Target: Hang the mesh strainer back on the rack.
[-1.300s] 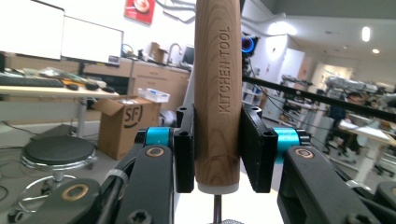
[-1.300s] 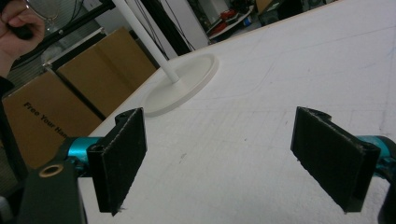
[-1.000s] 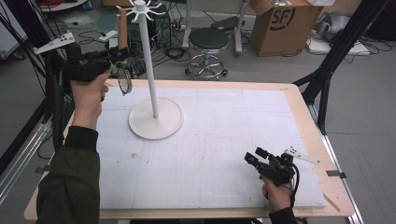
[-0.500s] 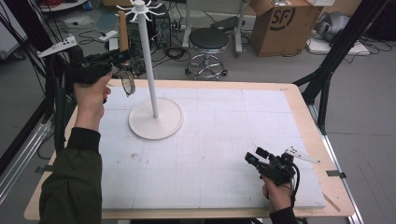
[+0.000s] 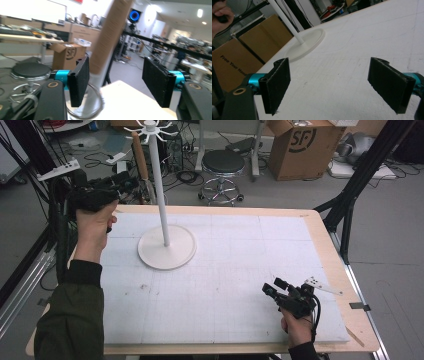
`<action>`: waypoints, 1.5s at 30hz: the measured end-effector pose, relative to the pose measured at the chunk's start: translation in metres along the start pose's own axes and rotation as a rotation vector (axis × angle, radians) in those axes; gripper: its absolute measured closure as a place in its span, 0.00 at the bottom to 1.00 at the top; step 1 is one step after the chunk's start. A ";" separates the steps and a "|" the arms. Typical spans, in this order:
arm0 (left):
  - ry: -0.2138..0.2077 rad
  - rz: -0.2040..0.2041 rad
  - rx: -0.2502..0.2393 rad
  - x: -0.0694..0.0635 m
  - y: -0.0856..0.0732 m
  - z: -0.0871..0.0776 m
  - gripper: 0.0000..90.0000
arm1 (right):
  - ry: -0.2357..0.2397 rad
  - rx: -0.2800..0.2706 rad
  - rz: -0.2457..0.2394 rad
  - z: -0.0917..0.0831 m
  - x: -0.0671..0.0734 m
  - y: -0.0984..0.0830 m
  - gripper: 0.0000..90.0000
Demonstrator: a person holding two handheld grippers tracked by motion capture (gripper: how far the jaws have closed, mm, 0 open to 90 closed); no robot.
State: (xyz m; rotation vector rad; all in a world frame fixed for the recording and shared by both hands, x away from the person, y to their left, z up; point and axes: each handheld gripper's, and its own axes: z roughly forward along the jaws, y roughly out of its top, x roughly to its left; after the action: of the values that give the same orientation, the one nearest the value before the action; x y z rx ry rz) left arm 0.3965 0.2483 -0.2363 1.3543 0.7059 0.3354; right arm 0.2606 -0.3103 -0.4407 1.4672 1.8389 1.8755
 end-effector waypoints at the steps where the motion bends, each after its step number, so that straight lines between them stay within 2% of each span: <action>1: 0.007 0.013 0.011 -0.001 -0.003 -0.002 0.40 | -0.001 0.000 0.000 0.000 0.000 0.000 0.19; 4: 0.007 0.022 0.006 -0.006 -0.015 -0.009 0.35 | -0.003 0.003 -0.001 0.000 0.000 0.000 0.19; 6: 0.019 0.041 0.002 -0.008 -0.024 -0.015 0.31 | -0.004 0.002 -0.007 0.000 0.000 0.000 0.19; 8: 0.069 0.069 0.012 -0.011 -0.033 -0.021 0.26 | -0.004 0.006 -0.010 0.000 0.002 0.000 0.19; 9: 0.080 0.062 0.022 -0.011 -0.037 -0.024 0.21 | -0.003 0.007 -0.016 0.001 0.002 -0.001 0.19; 10: 0.086 0.069 0.030 -0.011 -0.041 -0.028 0.21 | -0.008 0.009 -0.024 0.001 0.003 -0.001 0.19; 14: 0.086 0.046 0.011 -0.014 -0.052 -0.041 0.21 | -0.004 0.010 -0.035 0.000 0.007 -0.001 0.19; 17: 0.088 0.101 -0.011 -0.023 -0.065 -0.048 0.21 | -0.003 0.008 -0.045 0.001 0.007 -0.002 0.19; 18: 0.085 0.106 -0.017 -0.025 -0.070 -0.050 0.21 | -0.002 0.015 -0.047 0.001 0.007 -0.002 0.19; 22: 0.073 0.088 -0.009 -0.033 -0.090 -0.054 0.21 | -0.002 0.020 -0.051 0.001 0.009 -0.003 0.19; 25: 0.074 0.088 0.016 -0.037 -0.103 -0.056 0.21 | -0.004 0.019 -0.051 0.001 0.009 -0.003 0.19; 31: 0.050 0.048 0.007 -0.043 -0.123 -0.067 0.21 | -0.007 0.009 -0.062 0.001 0.012 -0.002 0.19; 33: 0.052 0.044 0.007 -0.044 -0.131 -0.071 0.21 | -0.005 0.008 -0.067 0.002 0.013 -0.002 0.19; 36: 0.063 0.020 0.039 -0.043 -0.141 -0.074 0.22 | -0.007 0.017 -0.071 0.004 0.014 -0.002 0.19; 38: 0.058 0.001 0.033 -0.043 -0.148 -0.077 0.22 | -0.005 0.013 -0.071 0.005 0.015 -0.002 0.19; 45: 0.078 -0.016 0.057 -0.043 -0.167 -0.087 0.22 | 0.014 -0.011 -0.094 0.010 0.024 0.006 0.19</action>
State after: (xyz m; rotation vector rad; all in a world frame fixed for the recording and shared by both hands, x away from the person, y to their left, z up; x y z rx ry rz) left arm 0.2801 0.2544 -0.3902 1.3945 0.7961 0.3594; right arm 0.2579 -0.2886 -0.4254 1.3427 1.8667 1.8541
